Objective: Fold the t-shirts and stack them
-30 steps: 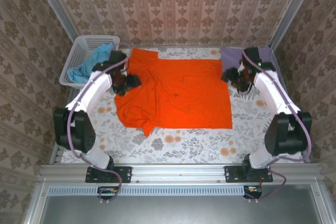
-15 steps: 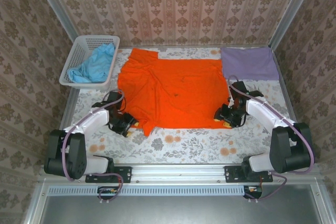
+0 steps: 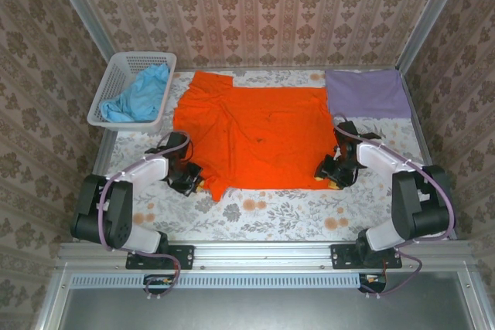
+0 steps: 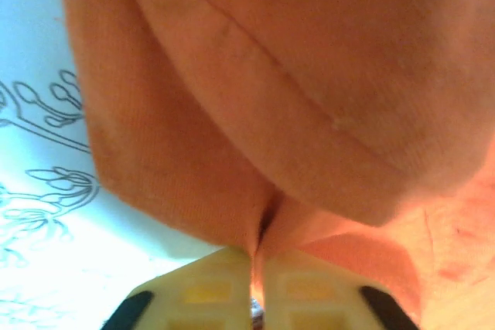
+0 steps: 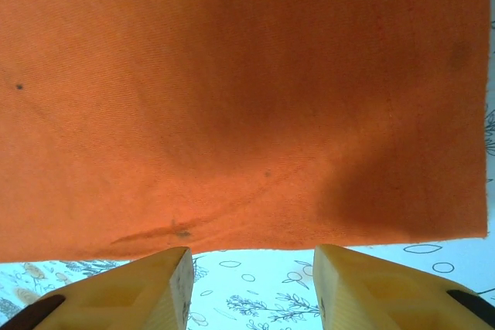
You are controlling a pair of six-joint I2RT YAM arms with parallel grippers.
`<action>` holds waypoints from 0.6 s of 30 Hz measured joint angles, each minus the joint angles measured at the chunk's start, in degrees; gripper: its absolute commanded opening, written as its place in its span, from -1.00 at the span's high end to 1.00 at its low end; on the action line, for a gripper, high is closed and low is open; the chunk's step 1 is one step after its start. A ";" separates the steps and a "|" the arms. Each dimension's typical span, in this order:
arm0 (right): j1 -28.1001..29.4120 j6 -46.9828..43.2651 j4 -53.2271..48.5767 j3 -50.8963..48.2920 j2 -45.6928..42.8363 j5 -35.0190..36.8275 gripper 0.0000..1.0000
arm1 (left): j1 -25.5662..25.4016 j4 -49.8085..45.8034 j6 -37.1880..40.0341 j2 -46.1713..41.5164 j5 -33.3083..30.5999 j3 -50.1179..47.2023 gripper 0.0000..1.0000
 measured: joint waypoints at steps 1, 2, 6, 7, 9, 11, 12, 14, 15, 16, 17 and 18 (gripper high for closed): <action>0.00 0.02 0.00 0.00 0.28 0.26 0.09 | 0.07 -1.03 0.81 0.00 -0.66 0.55 1.00; -0.07 0.04 -0.02 0.02 0.59 0.55 0.09 | 0.33 -2.10 1.60 0.00 -1.18 1.07 1.00; -1.18 0.59 -0.07 0.26 2.93 1.22 0.16 | 1.99 -9.77 8.00 -0.02 -3.52 5.70 1.00; -1.79 0.87 -0.04 0.33 3.65 1.27 0.17 | 2.47 -11.67 10.12 -0.02 -4.04 7.10 1.00; -2.93 1.46 -0.04 0.33 4.72 1.27 0.19 | 3.82 -14.91 14.49 -0.04 -4.46 9.20 0.94; -3.80 1.77 -0.02 0.33 4.87 0.98 0.19 | 5.55 -17.84 18.69 -0.04 -4.37 10.38 0.75; -4.15 1.97 -0.02 0.33 4.87 0.87 0.19 | 6.47 -19.28 20.52 -0.04 -4.15 10.64 0.70; -4.72 2.29 -0.02 0.33 5.03 0.52 0.19 | 7.82 -21.92 23.87 -0.04 -3.76 10.69 0.62; -5.03 2.56 -0.02 0.33 5.07 0.44 0.19 | 8.50 -23.30 25.27 -0.04 -3.56 10.69 0.61; -5.35 2.62 -0.02 0.33 5.11 0.20 0.19 | 9.18 -24.52 26.36 -0.04 -3.37 10.69 0.61; -5.62 2.78 0.00 0.35 5.16 0.09 0.19 | 9.60 -25.18 27.17 -0.04 -3.10 10.71 0.61; -5.90 2.84 0.00 0.35 5.29 -0.15 0.19 | 10.08 -25.81 27.87 -0.09 -2.71 10.75 0.61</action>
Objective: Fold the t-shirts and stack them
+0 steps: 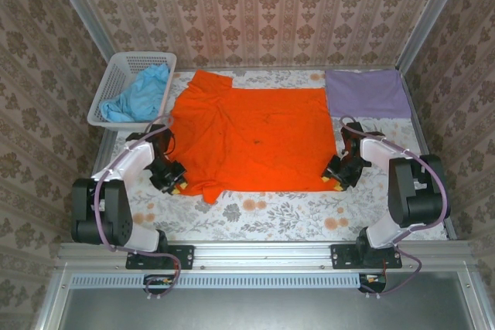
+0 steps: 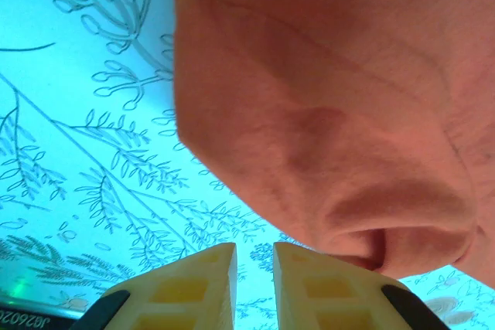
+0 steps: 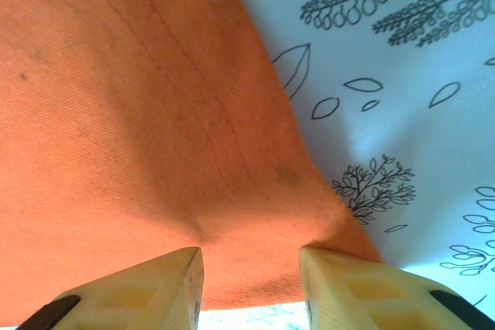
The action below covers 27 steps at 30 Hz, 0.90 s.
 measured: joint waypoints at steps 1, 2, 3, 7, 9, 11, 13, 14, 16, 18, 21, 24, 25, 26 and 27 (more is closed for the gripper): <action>-0.24 0.13 0.02 0.00 0.09 -0.28 0.18 | 0.35 -0.55 0.57 0.00 0.42 0.20 0.61; -0.44 0.20 0.02 0.00 0.15 -0.52 0.17 | 0.50 -0.81 0.94 -0.02 0.79 0.46 0.57; -0.57 0.22 0.02 0.02 0.15 -0.72 0.13 | 0.68 -1.14 1.33 -0.04 1.33 0.94 0.51; -0.70 0.50 0.83 0.13 -0.13 -2.12 -0.02 | 0.70 -0.68 2.38 -0.50 4.79 2.67 0.25; -0.48 0.57 2.43 -0.17 -1.51 -2.95 -0.13 | 0.20 -0.13 2.78 -1.42 7.19 2.51 0.24; 0.44 0.55 4.55 -0.55 -4.72 -3.87 -0.23 | -0.98 0.09 3.17 -2.03 9.03 2.10 0.24; 3.45 0.55 7.17 -0.74 -9.90 -4.74 -0.26 | -1.92 0.07 3.76 -2.10 9.86 1.14 0.24; 5.70 0.63 8.76 -0.74 -12.26 -5.16 -0.26 | -1.92 0.09 3.89 -2.10 9.99 0.52 0.20; 12.26 1.27 13.00 -0.68 -16.04 -6.56 -0.25 | -1.11 0.07 4.00 -2.10 9.64 -0.94 0.06; 19.65 1.90 16.92 -0.09 -16.57 -7.82 -0.20 | 0.00 0.33 3.76 -2.27 9.16 -1.73 0.07; 30.21 1.84 20.50 2.82 -12.07 -8.20 -0.13 | 1.73 1.86 3.58 -2.62 8.72 -1.97 0.11; 39.19 1.11 23.17 7.69 -4.17 -7.85 -0.04 | 2.71 4.13 3.19 -2.19 8.63 -1.97 0.19; 41.55 0.81 23.96 9.27 -1.60 -7.65 0.01 | 2.78 4.83 3.13 -1.70 8.61 -1.97 0.24; 43.85 0.22 24.22 11.04 1.01 -7.32 0.05 | 3.06 5.40 3.13 -1.16 8.55 -1.97 0.27; 45.86 -0.35 24.52 12.98 3.61 -6.95 0.09 | 3.23 5.95 3.13 -0.39 8.35 -1.97 0.29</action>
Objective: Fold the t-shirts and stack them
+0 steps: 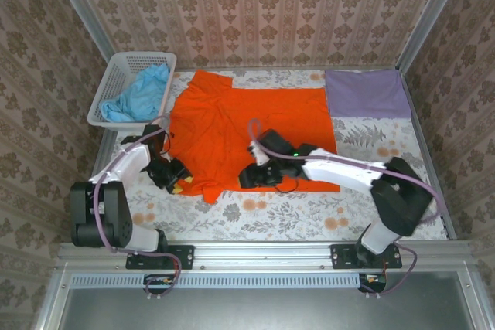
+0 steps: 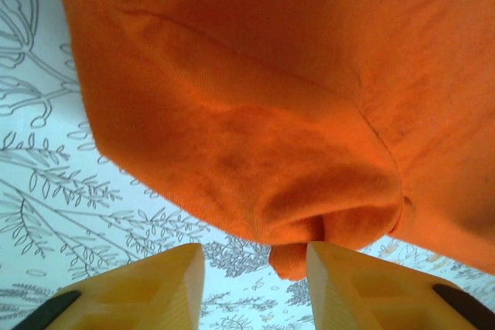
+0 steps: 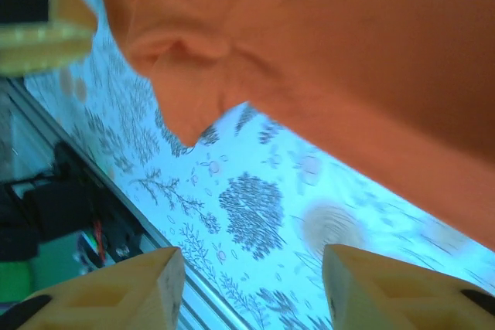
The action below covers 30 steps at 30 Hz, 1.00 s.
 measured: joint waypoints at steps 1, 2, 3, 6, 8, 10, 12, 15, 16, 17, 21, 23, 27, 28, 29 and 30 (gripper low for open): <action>2.12 -0.66 -0.24 2.51 2.97 0.70 0.13 | 0.33 0.48 0.13 0.61 -0.15 0.00 0.30; 3.82 -1.40 -0.79 5.25 5.70 1.42 0.16 | 0.79 0.87 0.15 1.14 -0.35 0.00 0.30; 5.44 -2.19 -1.27 8.37 8.74 2.32 0.22 | 1.40 1.33 0.17 1.64 -0.61 0.00 0.29; 9.35 -4.50 -3.39 17.09 16.28 5.29 0.31 | 3.10 2.64 0.20 2.84 -1.31 0.00 0.29; 11.17 -5.64 -4.59 20.92 19.45 7.41 0.31 | 3.87 3.41 0.22 3.52 -1.53 0.00 0.29; 12.46 -6.49 -6.14 23.34 21.53 9.27 0.27 | 4.35 4.15 0.24 4.39 -1.49 0.00 0.30; 12.94 -7.10 -7.61 24.63 22.62 10.71 0.22 | 4.63 4.81 0.42 5.18 -1.42 0.00 0.29; 13.05 -8.20 -10.88 27.28 24.33 12.26 0.16 | 4.98 5.49 0.72 6.23 -1.40 0.02 0.29; 13.16 -8.61 -11.72 28.13 24.85 12.66 0.14 | 5.09 5.66 0.85 6.58 -1.40 0.07 0.29; 13.27 -8.98 -12.28 28.83 25.35 12.83 0.13 | 5.09 5.86 0.90 6.82 -1.40 0.09 0.29; 13.38 -10.38 -15.52 32.22 27.89 13.14 0.05 | 5.42 6.56 1.25 7.50 -1.25 0.13 0.28; 13.51 -10.84 -16.70 33.86 29.31 13.11 0.02 | 5.68 6.80 1.33 7.76 -1.25 0.13 0.26; 13.88 -12.11 -19.26 36.44 31.89 13.07 -0.01 | 6.27 7.13 1.86 7.76 -1.03 0.13 0.25; 14.03 -12.33 -20.02 37.22 32.52 13.09 0.02 | 6.51 7.15 1.99 7.76 -0.96 0.13 0.25; 14.14 -12.52 -20.74 37.99 33.09 13.09 0.05 | 6.62 7.15 2.16 7.76 -0.83 0.13 0.25; 14.32 -12.87 -21.42 38.93 33.86 13.11 0.16 | 6.84 7.15 2.34 7.76 -0.81 0.13 0.25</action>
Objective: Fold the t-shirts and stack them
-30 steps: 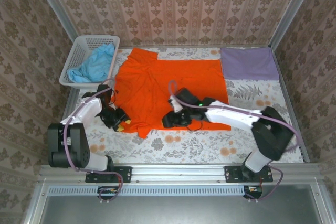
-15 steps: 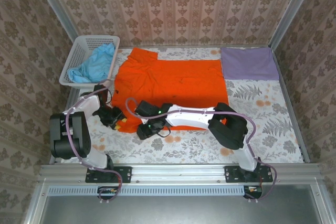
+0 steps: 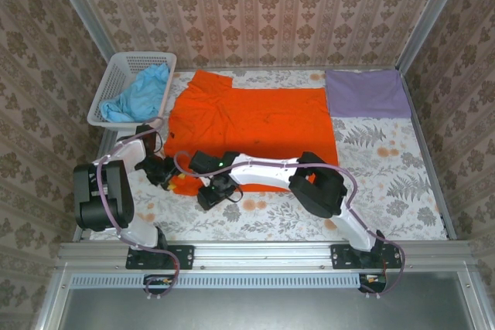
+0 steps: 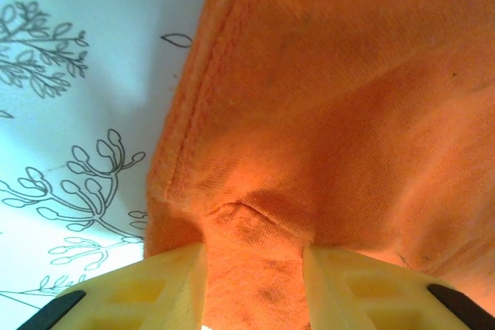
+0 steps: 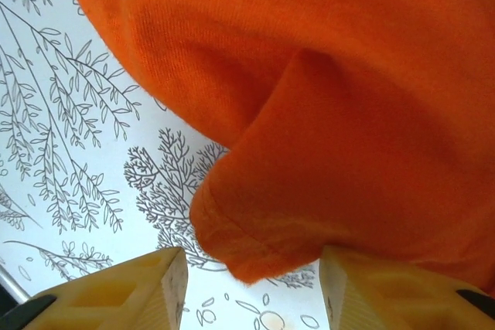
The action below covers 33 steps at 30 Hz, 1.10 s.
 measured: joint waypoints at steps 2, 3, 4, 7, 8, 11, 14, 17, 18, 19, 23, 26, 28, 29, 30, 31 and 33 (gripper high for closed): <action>0.07 -0.33 -1.11 1.44 0.87 0.17 0.44 | 0.17 -0.04 0.24 0.00 0.02 0.11 0.25; 0.07 -0.31 -1.33 1.75 1.14 0.20 0.58 | 0.31 -0.07 0.42 0.09 0.02 0.28 0.25; 0.04 -0.55 -1.53 1.75 1.20 0.15 0.69 | 0.39 -0.09 0.52 0.20 0.00 0.57 0.25; -0.59 -0.17 -1.92 1.64 1.20 -0.76 0.85 | 0.50 -0.26 1.31 0.74 -0.04 1.75 0.25; -0.85 -0.02 -1.73 1.46 1.16 -1.57 0.87 | 0.50 -0.31 1.51 0.90 -0.11 2.08 0.25; -2.75 0.76 -0.35 -0.39 0.20 -6.34 0.93 | 0.50 -0.72 2.16 1.09 -0.31 3.17 0.25; -6.03 2.69 1.57 -2.47 -1.16 -13.07 0.98 | 0.50 -1.27 2.84 1.33 -0.66 4.48 0.25; -10.19 5.55 4.63 -4.79 -3.30 -19.37 0.98 | 0.50 -1.84 3.56 2.14 -1.07 6.25 0.20; -11.82 6.60 5.88 -5.53 -4.20 -21.33 0.97 | 0.50 -2.16 3.89 2.29 -1.31 6.75 0.18; -13.33 7.67 7.04 -6.08 -4.96 -23.10 0.97 | 0.50 -2.49 4.24 2.38 -1.55 7.30 0.16; -18.45 13.05 12.63 -7.74 -6.27 -29.07 0.94 | 0.33 -4.26 5.44 2.47 -3.02 9.73 0.08; -21.38 16.70 15.13 -8.61 -6.08 -32.00 0.92 | -0.44 -5.40 6.25 2.47 -4.68 11.56 0.06; -22.62 18.88 16.63 -8.59 -5.38 -33.73 0.92 | -1.55 -6.05 6.47 2.34 -5.42 12.09 0.06; -23.04 19.69 17.11 -8.55 -4.83 -34.32 0.92 | -2.16 -6.40 6.47 2.16 -5.51 12.15 0.06; -23.43 20.72 17.62 -8.52 -4.07 -34.93 0.92 | -2.89 -6.99 6.47 1.84 -5.62 12.15 0.06; -23.71 21.57 17.90 -8.50 -3.23 -35.32 0.91 | -3.50 -7.52 6.45 1.40 -5.62 12.15 0.07; -24.30 23.37 17.99 -8.50 -1.73 -35.74 0.89 | -4.44 -8.04 6.45 0.07 -4.94 12.04 0.11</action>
